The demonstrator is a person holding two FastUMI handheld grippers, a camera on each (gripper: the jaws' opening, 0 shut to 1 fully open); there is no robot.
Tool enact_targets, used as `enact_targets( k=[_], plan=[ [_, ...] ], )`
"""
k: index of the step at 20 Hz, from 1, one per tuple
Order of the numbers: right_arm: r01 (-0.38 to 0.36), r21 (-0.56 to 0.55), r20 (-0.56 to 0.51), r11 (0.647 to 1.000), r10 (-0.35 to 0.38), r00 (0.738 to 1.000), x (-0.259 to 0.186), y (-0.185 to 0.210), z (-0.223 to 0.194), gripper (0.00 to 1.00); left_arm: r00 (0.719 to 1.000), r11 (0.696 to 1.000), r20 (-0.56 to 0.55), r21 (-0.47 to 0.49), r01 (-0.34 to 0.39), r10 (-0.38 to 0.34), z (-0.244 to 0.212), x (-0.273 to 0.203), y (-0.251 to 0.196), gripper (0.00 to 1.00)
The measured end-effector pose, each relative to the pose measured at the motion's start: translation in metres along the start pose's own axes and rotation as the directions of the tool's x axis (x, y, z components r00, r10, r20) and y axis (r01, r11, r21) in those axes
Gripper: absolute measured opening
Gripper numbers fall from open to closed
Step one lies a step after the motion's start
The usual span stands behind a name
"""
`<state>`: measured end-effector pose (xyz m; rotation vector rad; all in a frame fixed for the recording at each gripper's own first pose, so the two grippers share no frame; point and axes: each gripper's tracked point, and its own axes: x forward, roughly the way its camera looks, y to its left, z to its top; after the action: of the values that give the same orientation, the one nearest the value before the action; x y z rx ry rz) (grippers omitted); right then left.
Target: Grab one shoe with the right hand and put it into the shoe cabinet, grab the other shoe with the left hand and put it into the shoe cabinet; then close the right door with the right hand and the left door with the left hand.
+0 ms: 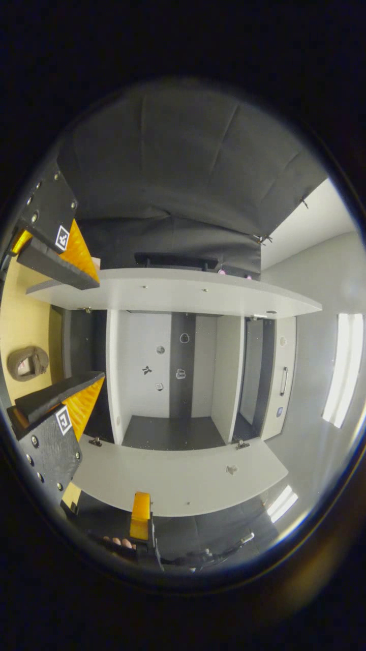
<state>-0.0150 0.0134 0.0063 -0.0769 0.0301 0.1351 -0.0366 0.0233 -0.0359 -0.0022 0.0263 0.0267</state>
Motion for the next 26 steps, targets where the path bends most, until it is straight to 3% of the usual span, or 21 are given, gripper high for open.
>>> enact_targets(
  k=[2, 3, 5, 6, 9, 10, 13, 15, 16, 19, 23, 26],
  plan=[
    [-0.012, -0.011, 0.0, 1.0, 0.012, 1.0, 0.002, 0.001, 0.001, 0.96, 1.0, 1.0, -0.008, -0.007, -0.011, 0.011, -0.005, -0.006, 0.007, 0.98],
    [-0.02, -0.018, 0.0, 1.0, 0.02, 1.0, 0.005, 0.003, 0.001, 0.92, 1.0, 1.0, -0.011, -0.012, -0.016, 0.016, -0.006, -0.009, 0.011, 0.93],
    [-0.033, -0.027, -0.012, 0.999, 0.033, 0.999, 0.013, 0.007, 0.002, 0.97, 0.999, 0.999, -0.021, -0.025, -0.03, 0.029, -0.012, -0.015, 0.019, 0.89],
    [-0.043, -0.028, -0.022, 0.999, 0.042, 0.999, 0.018, 0.012, 0.002, 0.97, 0.999, 0.999, -0.03, -0.034, -0.036, 0.035, -0.015, -0.017, 0.022, 0.93],
    [-0.087, -0.021, -0.075, 0.996, 0.085, 0.993, 0.032, 0.029, -0.003, 0.97, 0.997, 0.998, -0.054, -0.045, -0.052, 0.05, -0.024, -0.022, 0.032, 0.93],
    [-0.098, -0.012, -0.1, 0.995, 0.096, 0.99, 0.037, 0.034, -0.009, 0.97, 0.997, 0.998, -0.057, -0.042, -0.055, 0.052, -0.026, -0.025, 0.034, 0.98],
    [-0.146, 0.027, -0.193, 0.989, 0.148, 0.97, 0.05, 0.058, -0.04, 0.97, 0.996, 0.998, -0.067, -0.034, -0.053, 0.05, -0.032, -0.029, 0.035, 0.98],
    [-0.171, 0.045, -0.267, 0.984, 0.177, 0.947, 0.055, 0.072, -0.07, 0.97, 0.996, 0.998, -0.077, -0.042, -0.046, 0.043, -0.037, -0.03, 0.033, 0.98],
    [-0.179, 0.052, -0.304, 0.982, 0.186, 0.934, 0.058, 0.077, -0.085, 0.92, 0.996, 0.998, -0.087, -0.049, -0.042, 0.038, -0.041, -0.03, 0.032, 0.94],
    [-0.188, 0.081, -0.421, 0.979, 0.204, 0.884, 0.062, 0.088, -0.137, 0.97, 0.993, 0.997, -0.115, -0.069, -0.031, 0.023, -0.054, -0.031, 0.028, 0.98],
    [-0.163, 0.182, -0.568, 0.97, 0.239, 0.787, 0.056, 0.1, -0.21, 0.97, 0.989, 0.996, -0.149, -0.089, -0.018, 0.005, -0.071, -0.03, 0.027, 0.99],
    [-0.149, 0.178, -0.645, 0.973, 0.23, 0.729, 0.055, 0.102, -0.257, 0.97, 0.984, 0.995, -0.178, -0.094, -0.014, -0.003, -0.088, -0.029, 0.027, 0.98]
  ],
)
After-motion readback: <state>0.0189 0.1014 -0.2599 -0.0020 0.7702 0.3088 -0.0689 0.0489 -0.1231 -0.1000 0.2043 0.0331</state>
